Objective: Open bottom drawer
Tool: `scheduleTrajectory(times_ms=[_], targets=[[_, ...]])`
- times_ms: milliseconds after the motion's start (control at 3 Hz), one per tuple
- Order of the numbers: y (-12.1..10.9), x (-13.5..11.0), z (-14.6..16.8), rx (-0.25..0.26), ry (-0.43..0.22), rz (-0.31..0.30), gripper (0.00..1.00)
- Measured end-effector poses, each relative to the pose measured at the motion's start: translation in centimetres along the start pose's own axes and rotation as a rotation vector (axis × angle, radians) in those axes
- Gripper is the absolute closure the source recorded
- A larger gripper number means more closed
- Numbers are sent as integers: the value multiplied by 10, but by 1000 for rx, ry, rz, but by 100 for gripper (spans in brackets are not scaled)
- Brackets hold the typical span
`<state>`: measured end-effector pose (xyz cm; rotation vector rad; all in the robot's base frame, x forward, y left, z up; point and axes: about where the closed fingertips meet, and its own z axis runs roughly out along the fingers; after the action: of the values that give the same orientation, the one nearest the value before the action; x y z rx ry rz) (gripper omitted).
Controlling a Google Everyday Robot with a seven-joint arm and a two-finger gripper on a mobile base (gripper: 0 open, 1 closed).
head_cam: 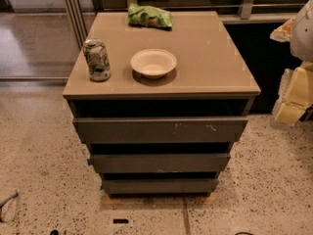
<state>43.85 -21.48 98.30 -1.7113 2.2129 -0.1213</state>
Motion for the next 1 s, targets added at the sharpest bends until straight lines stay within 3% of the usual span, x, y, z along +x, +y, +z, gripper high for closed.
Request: scheduleTrajectory(times_ms=[333, 667, 1000], targets=[[0, 0, 0, 0, 0, 0, 0], [0, 0, 0, 0, 0, 0, 19], [8, 6, 24, 8, -13, 26, 42]])
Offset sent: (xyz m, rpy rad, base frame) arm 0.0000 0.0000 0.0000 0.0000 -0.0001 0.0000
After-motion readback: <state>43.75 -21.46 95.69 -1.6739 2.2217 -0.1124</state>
